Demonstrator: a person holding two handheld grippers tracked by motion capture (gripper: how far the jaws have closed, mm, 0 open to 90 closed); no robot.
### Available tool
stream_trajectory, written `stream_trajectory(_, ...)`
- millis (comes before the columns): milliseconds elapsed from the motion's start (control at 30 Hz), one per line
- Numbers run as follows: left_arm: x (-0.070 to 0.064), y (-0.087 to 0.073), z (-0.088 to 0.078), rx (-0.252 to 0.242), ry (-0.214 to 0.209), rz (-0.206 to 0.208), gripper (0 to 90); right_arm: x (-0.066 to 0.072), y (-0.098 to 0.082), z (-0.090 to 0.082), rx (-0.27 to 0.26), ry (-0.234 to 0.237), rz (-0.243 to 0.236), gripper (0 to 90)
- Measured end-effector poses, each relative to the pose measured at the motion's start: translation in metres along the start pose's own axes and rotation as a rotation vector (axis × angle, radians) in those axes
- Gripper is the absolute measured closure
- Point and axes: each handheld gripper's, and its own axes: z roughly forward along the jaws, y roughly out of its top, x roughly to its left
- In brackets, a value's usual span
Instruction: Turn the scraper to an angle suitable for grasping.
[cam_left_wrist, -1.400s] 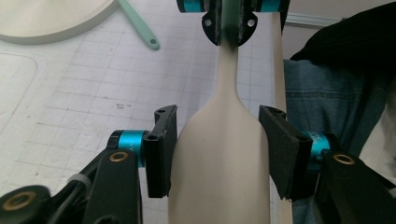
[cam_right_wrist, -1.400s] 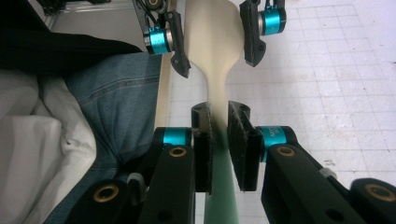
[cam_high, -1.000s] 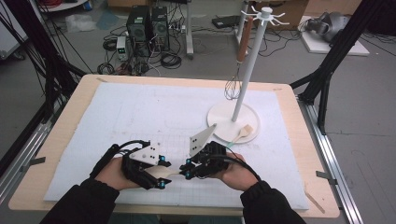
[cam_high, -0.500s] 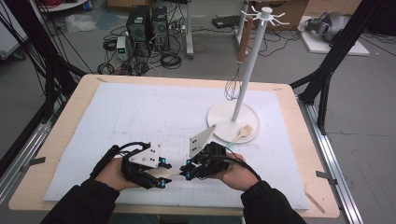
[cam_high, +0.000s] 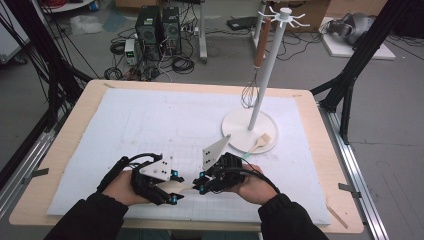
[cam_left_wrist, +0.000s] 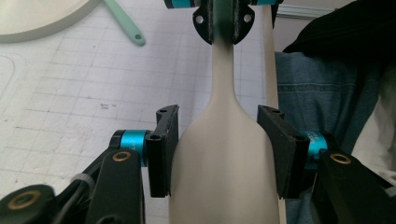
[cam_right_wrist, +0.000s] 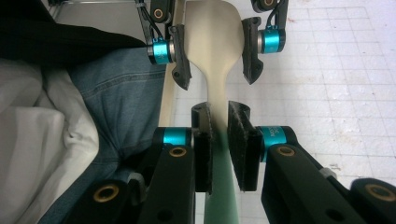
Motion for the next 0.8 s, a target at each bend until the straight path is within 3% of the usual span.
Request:
stream_trajectory(167, 0.0017, -0.0016, -0.0036, -0.005, 0.006, -0.022, 45.5, -0.0011, -0.0021, -0.0026, -0.001, -0.007, 0.003, 80.6)
stream_trajectory(500, -0.0016, 0.0001, 0.0015, 0.017, -0.008, -0.011, 51.1, 0.0001, 0.0006, -0.0020, -0.010, -0.002, -0.001, 80.6)
stream_trajectory(633, -0.0013, 0.0014, 0.0002, 0.033, 0.002, 0.019, 52.7, 0.0002, -0.0001, -0.0015, -0.002, -0.001, -0.003, 80.5)
stream_trajectory(800, -0.0025, 0.0020, -0.0020, 0.016, 0.009, 0.018, 54.9, -0.0004, -0.0006, -0.0002, 0.002, -0.002, -0.009, 80.3)
